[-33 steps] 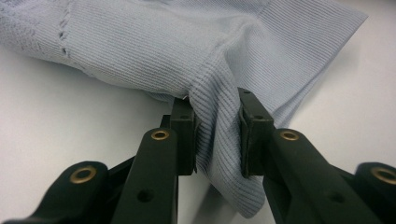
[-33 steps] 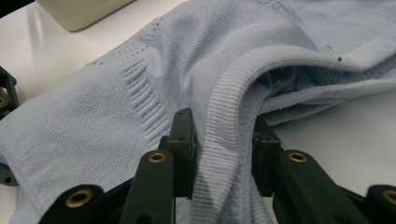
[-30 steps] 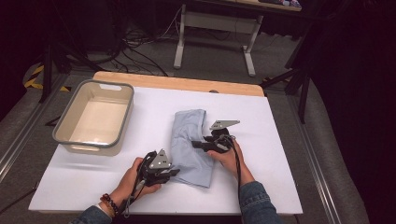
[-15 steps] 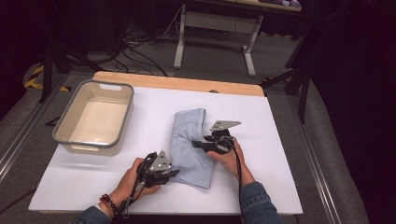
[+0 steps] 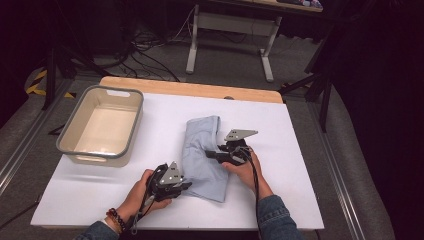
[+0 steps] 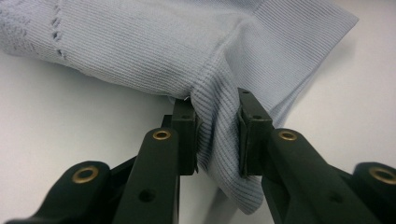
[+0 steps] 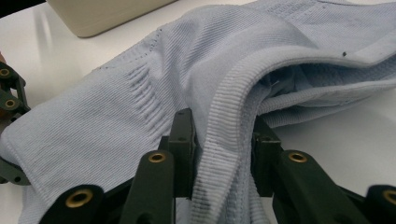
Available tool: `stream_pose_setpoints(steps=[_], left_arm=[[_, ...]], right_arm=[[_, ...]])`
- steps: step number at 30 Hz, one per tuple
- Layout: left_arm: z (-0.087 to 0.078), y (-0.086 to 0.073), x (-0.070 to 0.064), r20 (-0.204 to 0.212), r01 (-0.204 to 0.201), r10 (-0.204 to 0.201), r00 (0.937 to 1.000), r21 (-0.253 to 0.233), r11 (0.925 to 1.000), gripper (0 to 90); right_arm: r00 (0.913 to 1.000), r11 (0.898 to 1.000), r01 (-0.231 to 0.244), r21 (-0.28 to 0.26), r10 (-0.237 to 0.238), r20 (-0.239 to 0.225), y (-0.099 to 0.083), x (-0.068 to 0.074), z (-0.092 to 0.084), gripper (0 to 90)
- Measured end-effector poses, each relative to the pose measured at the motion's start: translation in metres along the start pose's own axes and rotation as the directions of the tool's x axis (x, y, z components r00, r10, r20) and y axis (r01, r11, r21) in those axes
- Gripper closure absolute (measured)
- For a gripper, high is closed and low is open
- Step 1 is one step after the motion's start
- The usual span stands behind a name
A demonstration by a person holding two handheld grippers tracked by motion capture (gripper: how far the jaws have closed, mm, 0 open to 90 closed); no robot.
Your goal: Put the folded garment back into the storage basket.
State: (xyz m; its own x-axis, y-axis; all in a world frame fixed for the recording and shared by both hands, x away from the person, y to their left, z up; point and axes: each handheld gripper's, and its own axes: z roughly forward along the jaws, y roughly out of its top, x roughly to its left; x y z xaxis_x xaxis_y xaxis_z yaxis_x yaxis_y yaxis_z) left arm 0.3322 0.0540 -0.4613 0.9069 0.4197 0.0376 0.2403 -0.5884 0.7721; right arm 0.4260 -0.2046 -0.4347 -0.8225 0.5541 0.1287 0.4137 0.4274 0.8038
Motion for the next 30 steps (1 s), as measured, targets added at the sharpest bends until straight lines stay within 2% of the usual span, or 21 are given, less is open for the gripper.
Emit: stream_pose_setpoints(steps=[30], left_arm=[[-0.009, 0.002, 0.000, -0.020, -0.030, 0.029, 0.9994, -0.038, 0.9988, 74.1]], right_arm=[[0.9990, 0.998, 0.037, -0.051, -0.035, 0.029, 0.008, 0.010, -0.013, 68.9]])
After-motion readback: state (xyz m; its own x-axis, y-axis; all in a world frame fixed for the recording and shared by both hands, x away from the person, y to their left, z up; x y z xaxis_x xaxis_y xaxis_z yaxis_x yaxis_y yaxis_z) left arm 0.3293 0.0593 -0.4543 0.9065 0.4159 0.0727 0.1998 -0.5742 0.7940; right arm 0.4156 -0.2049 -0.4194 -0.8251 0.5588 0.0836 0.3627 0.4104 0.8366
